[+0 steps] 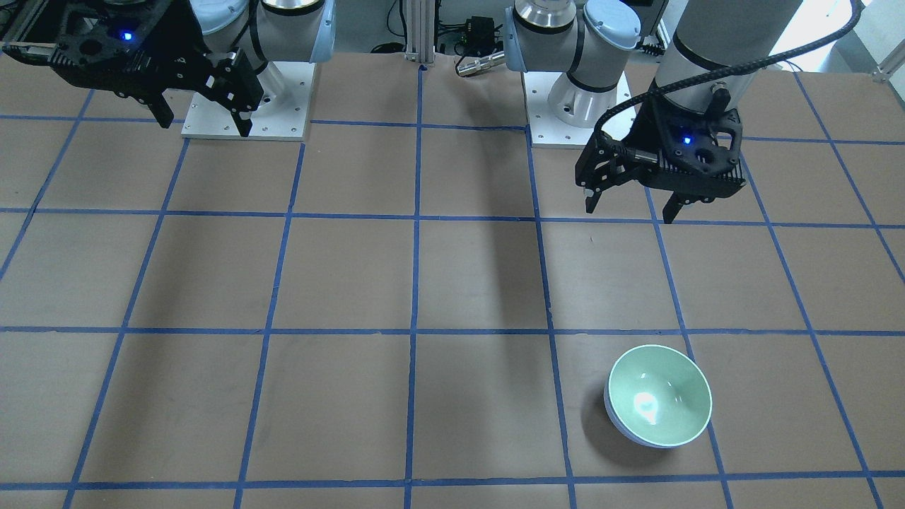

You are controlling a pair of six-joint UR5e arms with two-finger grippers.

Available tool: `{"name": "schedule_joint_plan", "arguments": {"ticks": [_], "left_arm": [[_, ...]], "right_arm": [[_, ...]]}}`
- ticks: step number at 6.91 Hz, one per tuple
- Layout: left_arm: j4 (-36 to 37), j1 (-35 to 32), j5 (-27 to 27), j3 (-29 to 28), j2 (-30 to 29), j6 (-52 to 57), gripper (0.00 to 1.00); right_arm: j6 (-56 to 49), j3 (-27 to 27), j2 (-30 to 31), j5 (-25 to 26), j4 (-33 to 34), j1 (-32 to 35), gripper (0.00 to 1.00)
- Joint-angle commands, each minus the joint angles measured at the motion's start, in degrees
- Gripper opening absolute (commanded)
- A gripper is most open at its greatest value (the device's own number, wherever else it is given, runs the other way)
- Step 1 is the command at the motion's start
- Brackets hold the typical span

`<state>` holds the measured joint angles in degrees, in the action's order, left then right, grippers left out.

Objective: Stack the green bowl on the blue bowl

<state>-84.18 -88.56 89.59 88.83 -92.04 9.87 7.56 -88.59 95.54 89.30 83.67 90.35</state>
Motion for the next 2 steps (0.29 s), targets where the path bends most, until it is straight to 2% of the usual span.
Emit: {"name": "schedule_joint_plan", "arguments": {"ticks": [1, 2], "left_arm": [[-1.07, -0.04, 0.32, 0.12, 0.1, -0.03, 1.0], [-1.16, -0.04, 0.5, 0.21, 0.28, -0.03, 1.0]], "right_arm": [[0.0, 0.0, 0.0, 0.0, 0.0, 0.0, 1.0], [0.0, 0.0, 0.0, 0.0, -0.09, 0.0, 1.0]]}}
